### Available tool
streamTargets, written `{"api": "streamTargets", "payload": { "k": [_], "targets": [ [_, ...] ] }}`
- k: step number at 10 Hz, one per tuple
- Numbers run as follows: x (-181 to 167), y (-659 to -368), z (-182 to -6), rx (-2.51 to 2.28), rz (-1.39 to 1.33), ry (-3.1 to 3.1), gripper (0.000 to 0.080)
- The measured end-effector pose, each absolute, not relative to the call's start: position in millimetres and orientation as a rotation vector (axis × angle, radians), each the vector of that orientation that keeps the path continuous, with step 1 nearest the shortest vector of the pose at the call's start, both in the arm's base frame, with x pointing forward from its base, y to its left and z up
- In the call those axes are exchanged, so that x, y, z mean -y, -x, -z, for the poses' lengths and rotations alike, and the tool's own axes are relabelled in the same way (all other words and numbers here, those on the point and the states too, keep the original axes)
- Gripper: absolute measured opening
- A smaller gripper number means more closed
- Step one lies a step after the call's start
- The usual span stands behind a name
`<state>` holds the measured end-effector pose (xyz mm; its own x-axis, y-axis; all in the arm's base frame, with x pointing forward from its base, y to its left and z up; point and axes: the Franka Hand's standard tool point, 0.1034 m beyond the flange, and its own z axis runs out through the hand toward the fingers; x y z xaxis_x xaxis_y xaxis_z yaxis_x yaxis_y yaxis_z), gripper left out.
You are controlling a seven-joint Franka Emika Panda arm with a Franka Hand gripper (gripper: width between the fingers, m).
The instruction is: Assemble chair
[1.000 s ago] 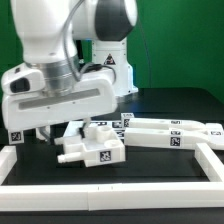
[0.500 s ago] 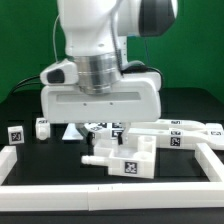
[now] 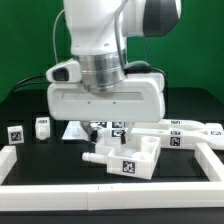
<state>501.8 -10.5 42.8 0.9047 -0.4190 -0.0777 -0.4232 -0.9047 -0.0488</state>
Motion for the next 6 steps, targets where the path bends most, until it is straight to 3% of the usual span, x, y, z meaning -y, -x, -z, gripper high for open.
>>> {"api": "streamTargets", "payload": {
  "k": [4, 6],
  "targets": [
    [-41, -505, -31.7, -1.127, -0.028, 2.820, 0.0472],
    [-39, -505, -31.4, -1.101, -0.033, 2.831, 0.0472]
  ]
}}
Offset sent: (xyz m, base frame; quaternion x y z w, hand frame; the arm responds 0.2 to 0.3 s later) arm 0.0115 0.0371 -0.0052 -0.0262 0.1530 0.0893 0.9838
